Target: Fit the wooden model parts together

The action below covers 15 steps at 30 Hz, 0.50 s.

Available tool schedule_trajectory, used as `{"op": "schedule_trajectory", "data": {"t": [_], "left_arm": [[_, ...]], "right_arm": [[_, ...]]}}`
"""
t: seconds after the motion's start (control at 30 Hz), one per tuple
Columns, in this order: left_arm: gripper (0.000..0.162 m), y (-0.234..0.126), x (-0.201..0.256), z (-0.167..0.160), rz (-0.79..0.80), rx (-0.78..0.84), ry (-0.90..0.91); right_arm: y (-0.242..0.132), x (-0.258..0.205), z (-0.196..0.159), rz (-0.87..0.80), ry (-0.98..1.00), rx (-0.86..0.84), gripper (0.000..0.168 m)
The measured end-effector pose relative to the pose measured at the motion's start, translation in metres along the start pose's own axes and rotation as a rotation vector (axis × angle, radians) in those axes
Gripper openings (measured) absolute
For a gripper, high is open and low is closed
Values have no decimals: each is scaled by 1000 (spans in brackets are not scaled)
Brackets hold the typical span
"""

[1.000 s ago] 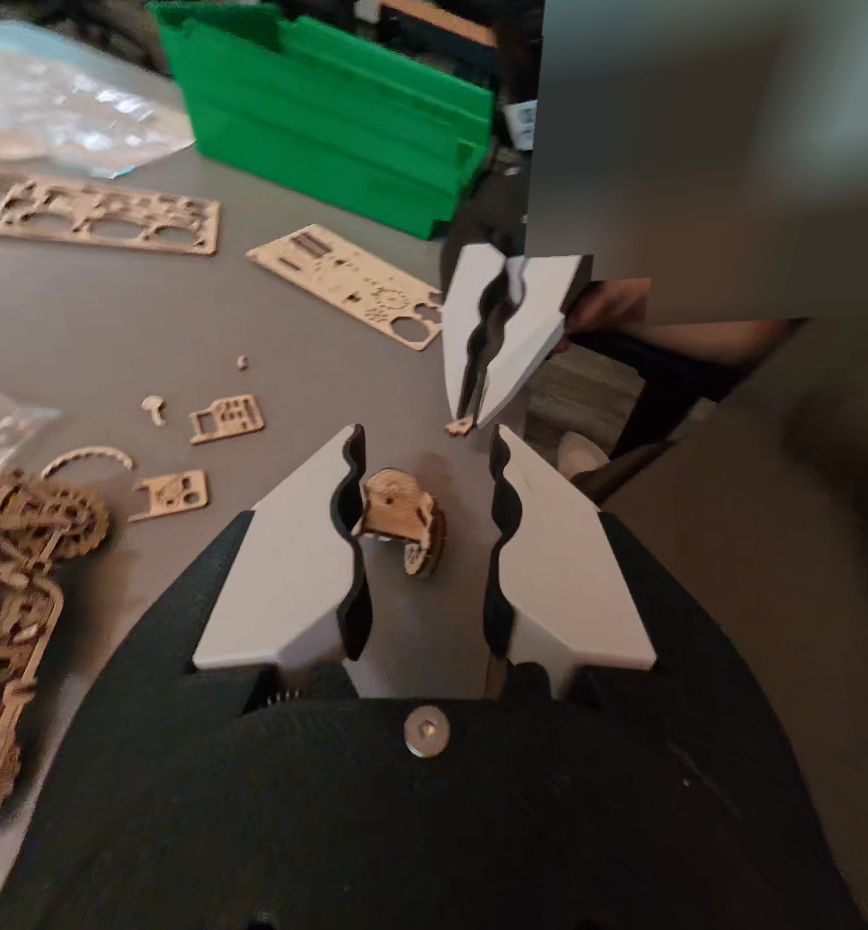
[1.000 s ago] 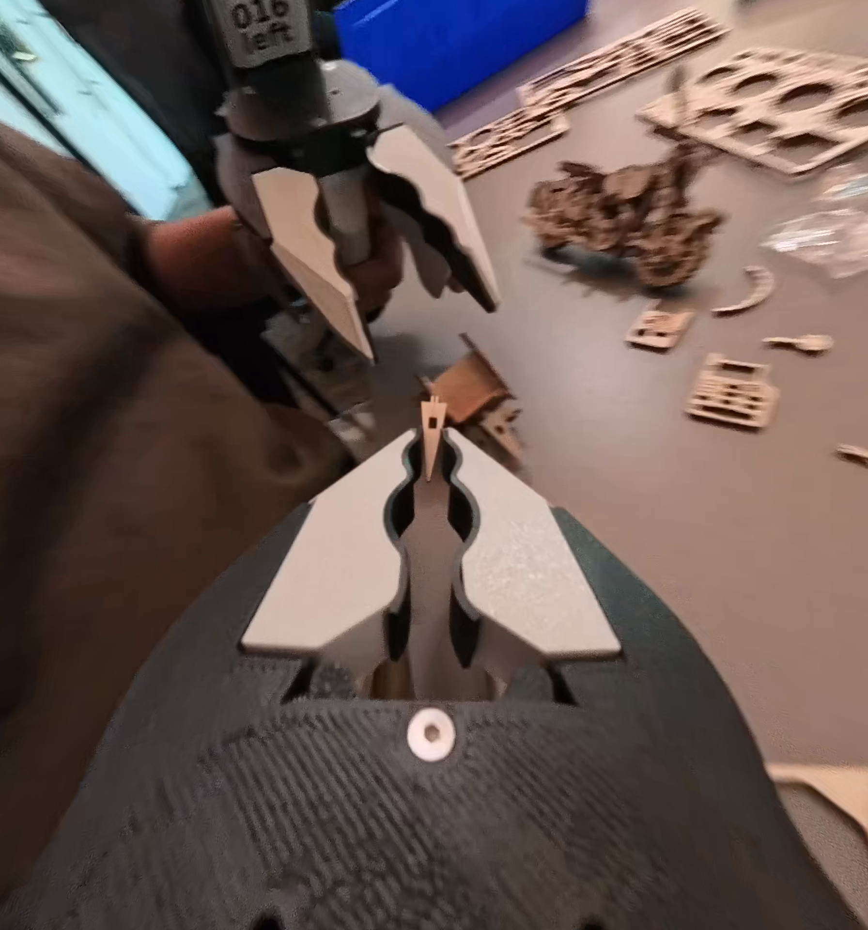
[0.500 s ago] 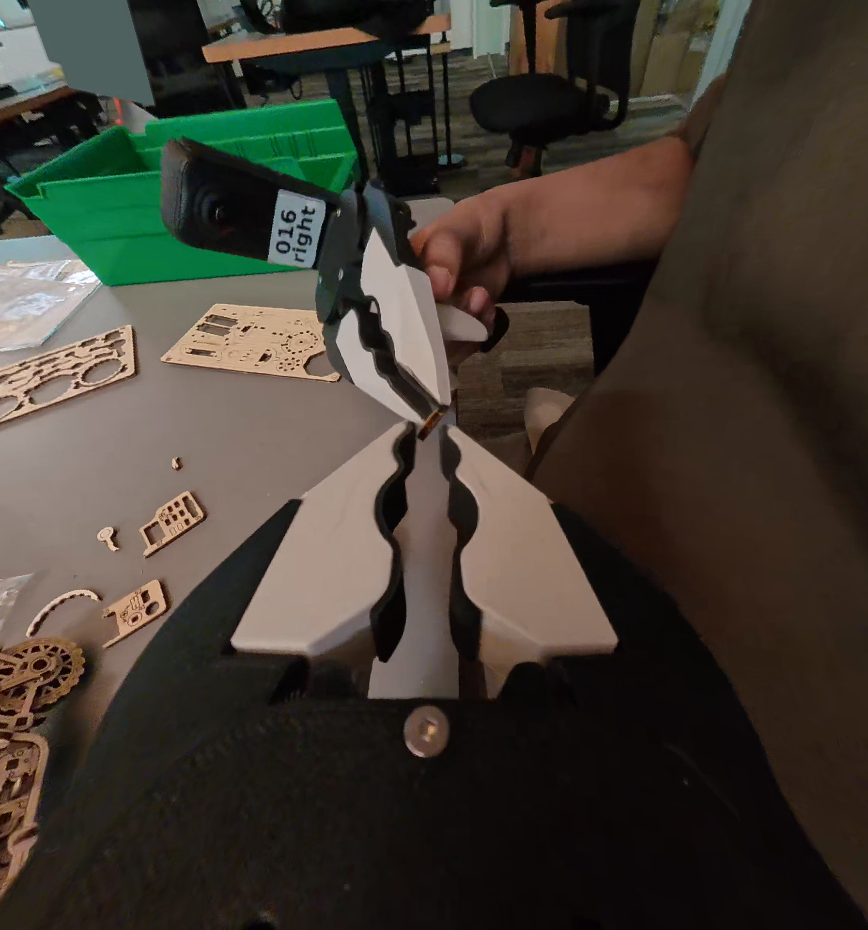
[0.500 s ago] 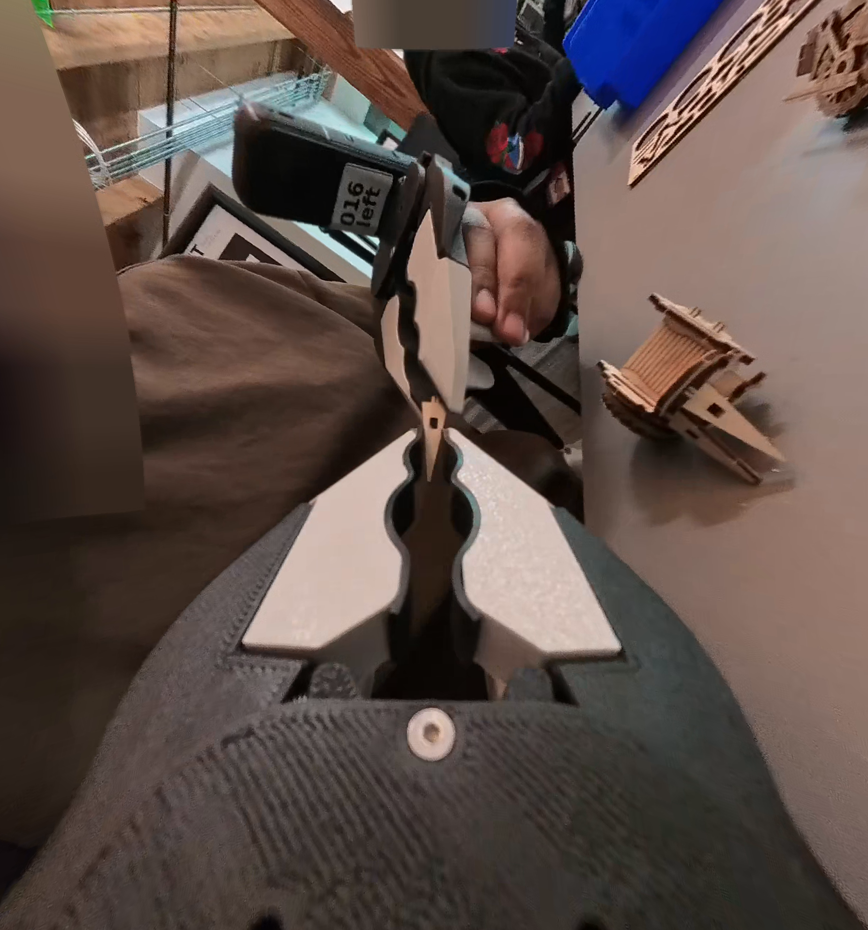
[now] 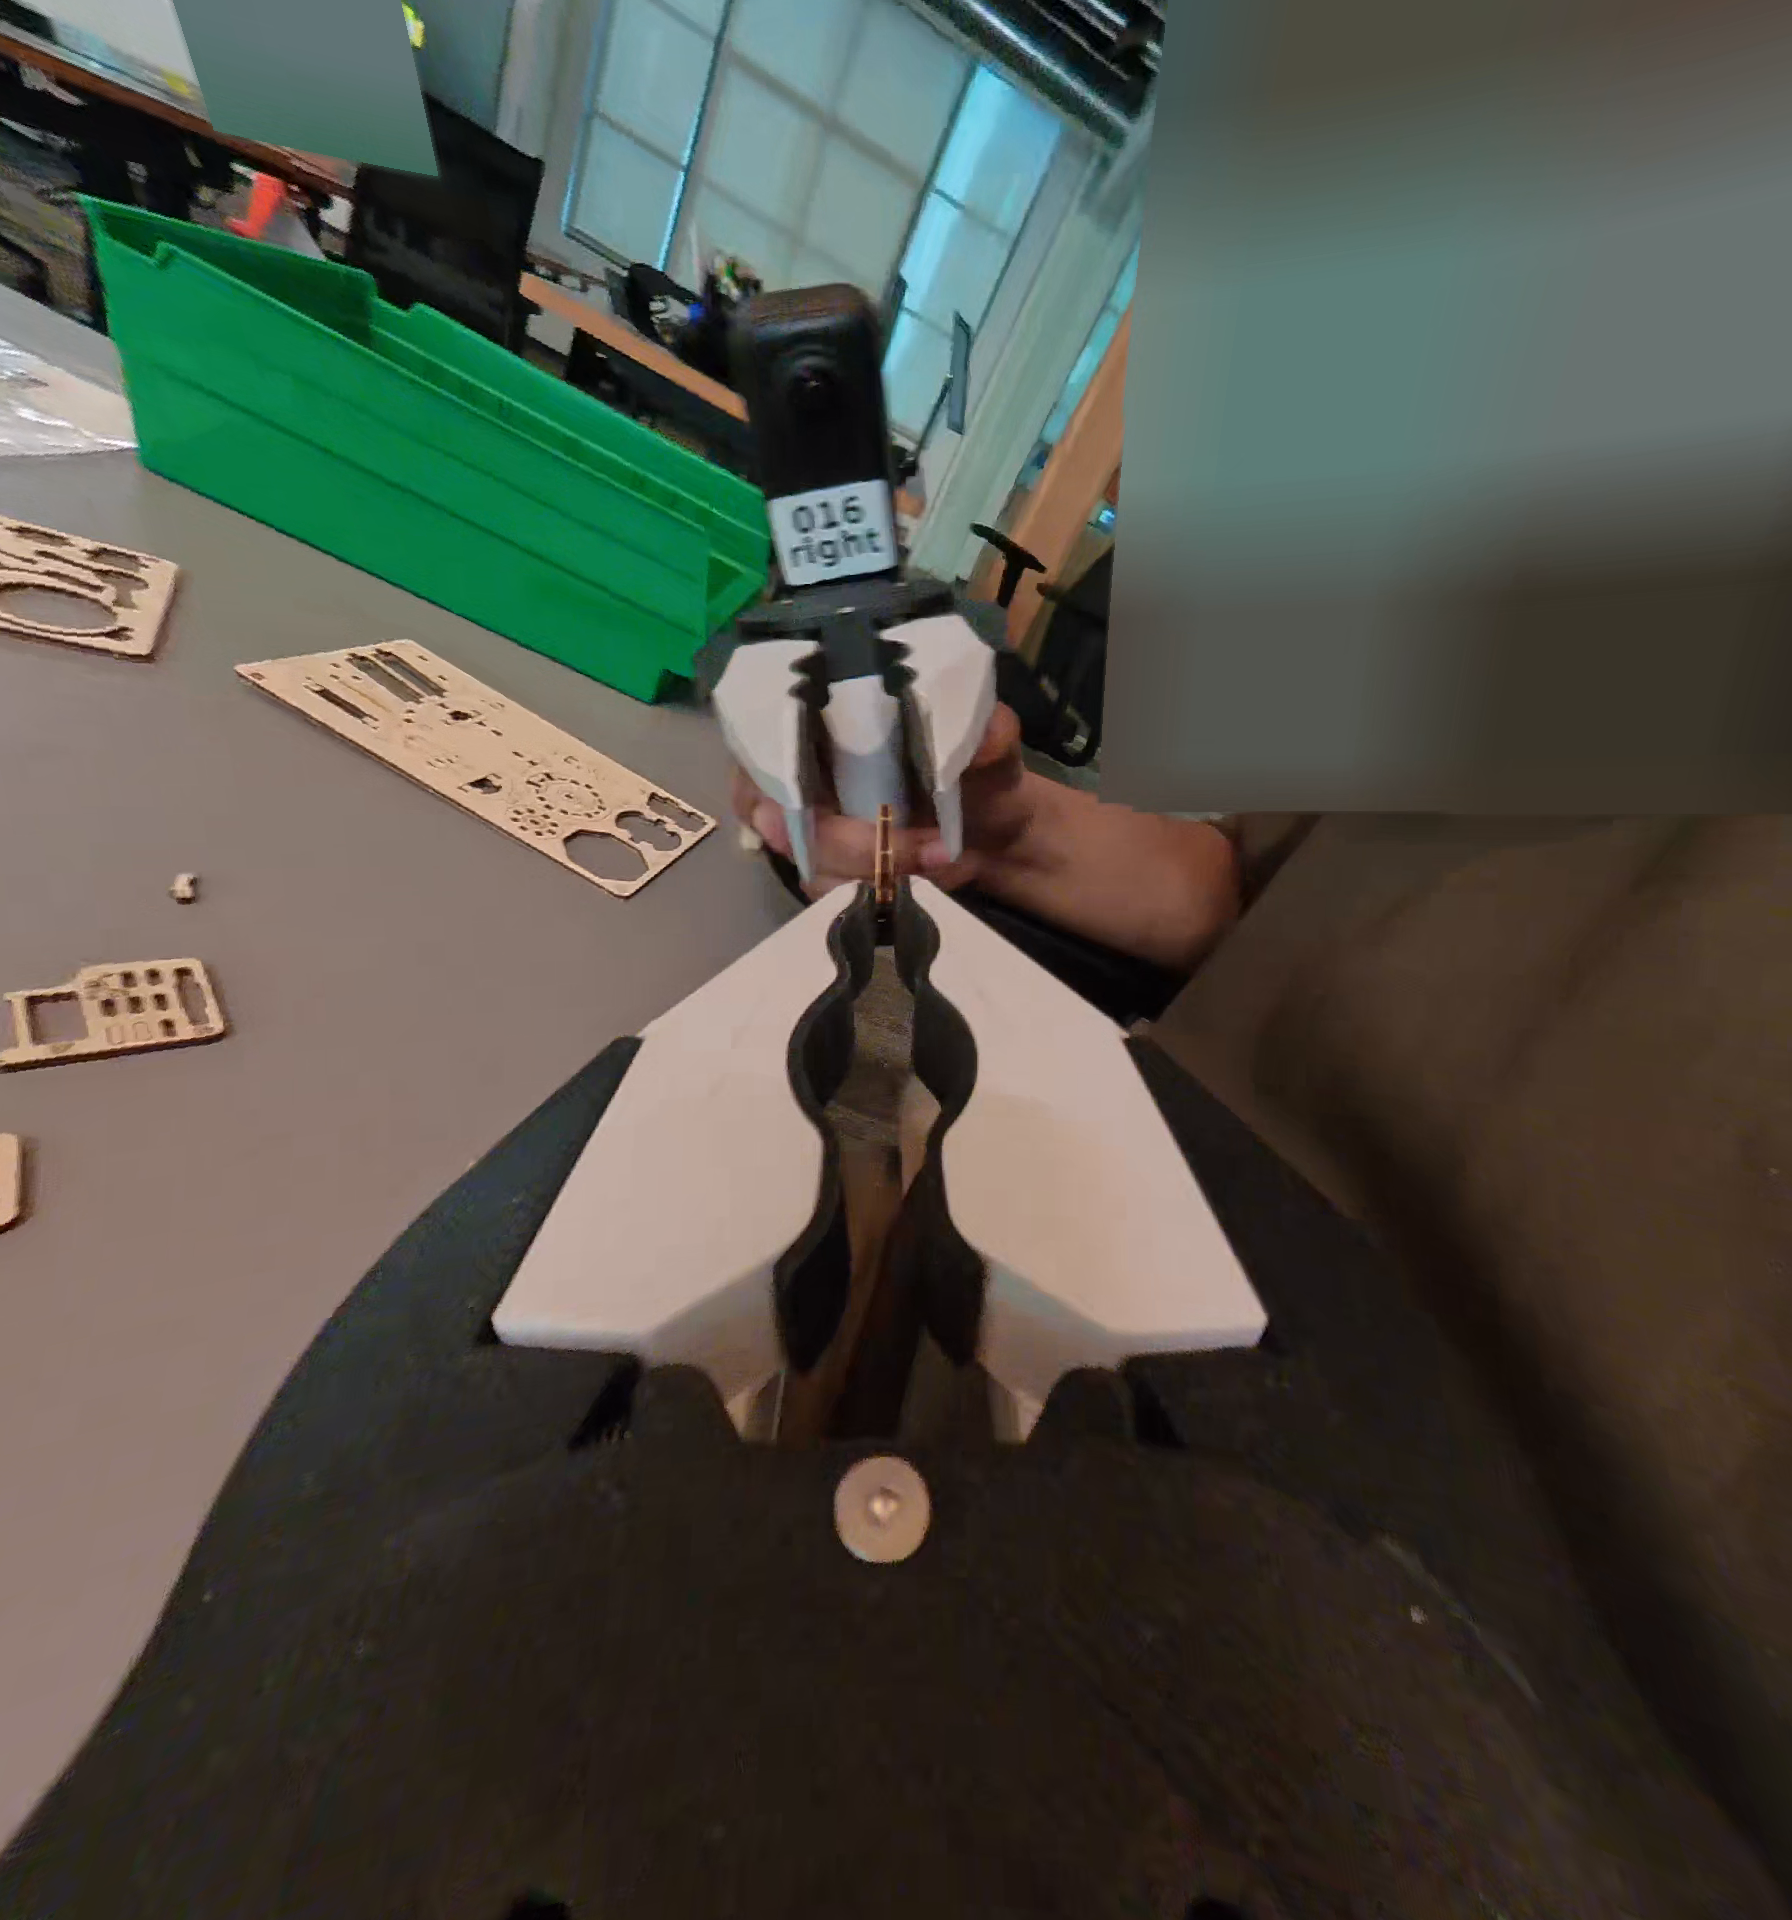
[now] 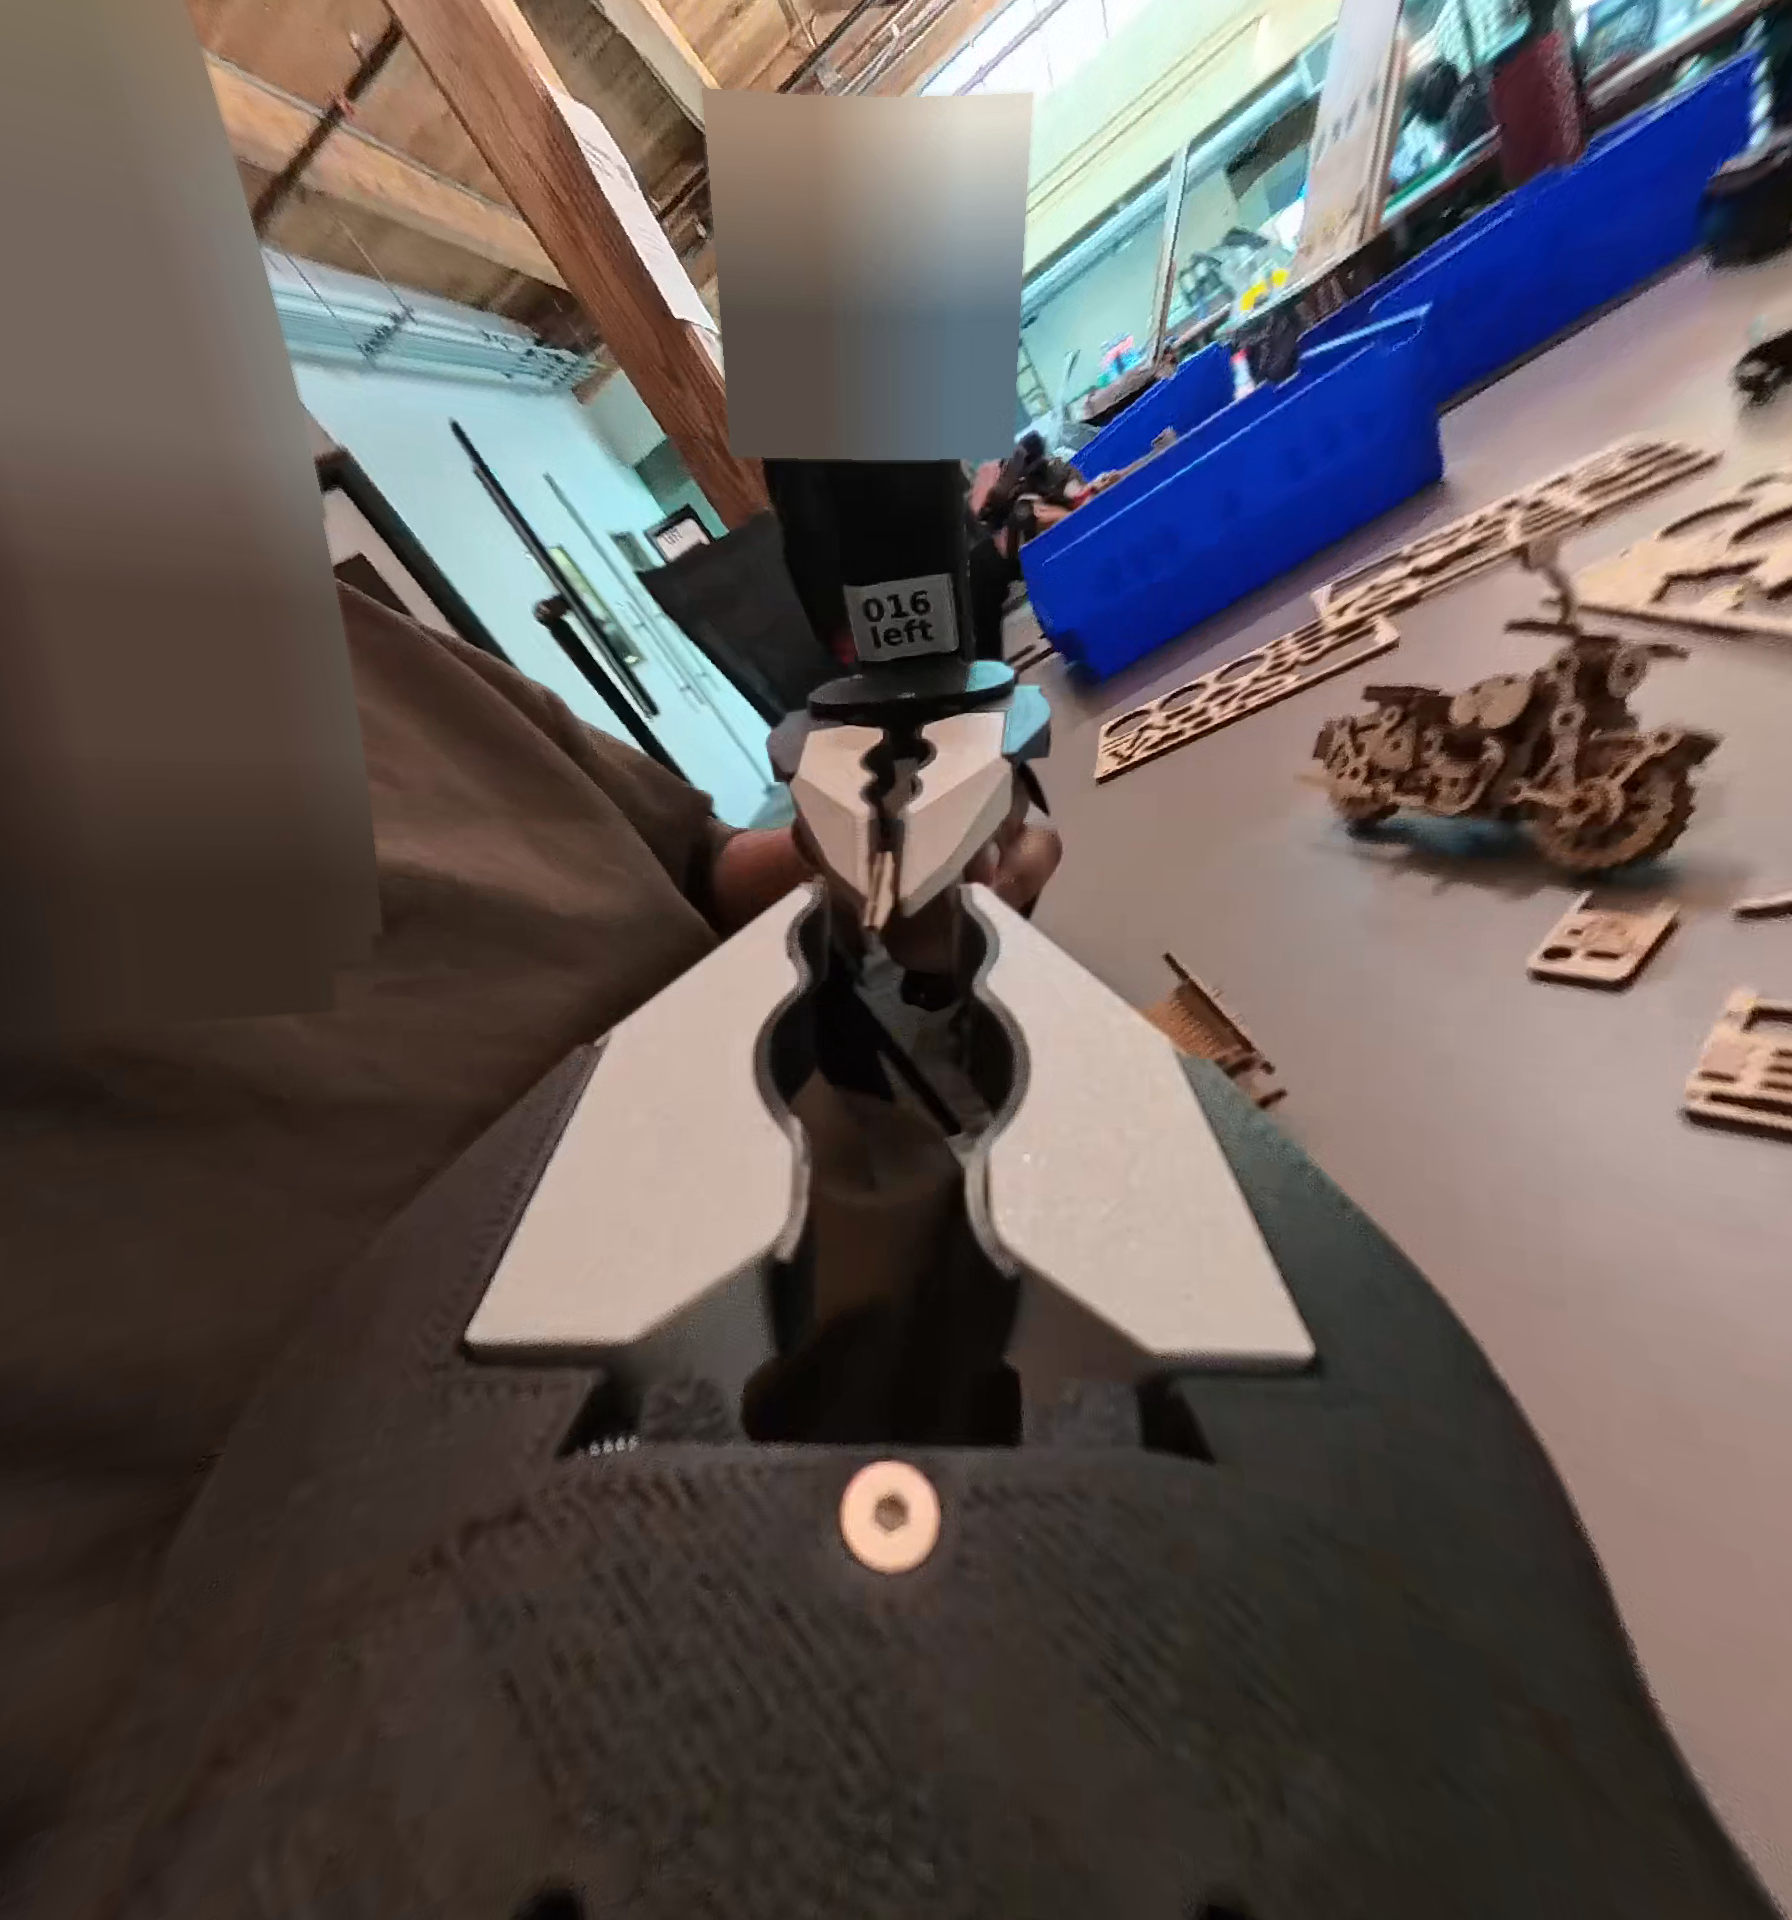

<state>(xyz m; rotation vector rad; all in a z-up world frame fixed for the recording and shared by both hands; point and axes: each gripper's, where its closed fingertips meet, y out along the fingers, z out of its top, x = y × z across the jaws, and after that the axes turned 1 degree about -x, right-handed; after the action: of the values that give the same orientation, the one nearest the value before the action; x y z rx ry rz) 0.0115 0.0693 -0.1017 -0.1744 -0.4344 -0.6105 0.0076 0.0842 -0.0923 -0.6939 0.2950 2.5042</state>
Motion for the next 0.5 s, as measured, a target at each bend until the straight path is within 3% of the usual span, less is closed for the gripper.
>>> {"op": "schedule_trajectory", "data": {"t": [0.17,0.5], "left_arm": [[0,-1,-6,1,31,5,-28],[0,1,-7,-1,35,3,-33]], "right_arm": [[3,3,-1,-87,-109,-24,21],[10,3,-6,-109,-131,-45,10]]}}
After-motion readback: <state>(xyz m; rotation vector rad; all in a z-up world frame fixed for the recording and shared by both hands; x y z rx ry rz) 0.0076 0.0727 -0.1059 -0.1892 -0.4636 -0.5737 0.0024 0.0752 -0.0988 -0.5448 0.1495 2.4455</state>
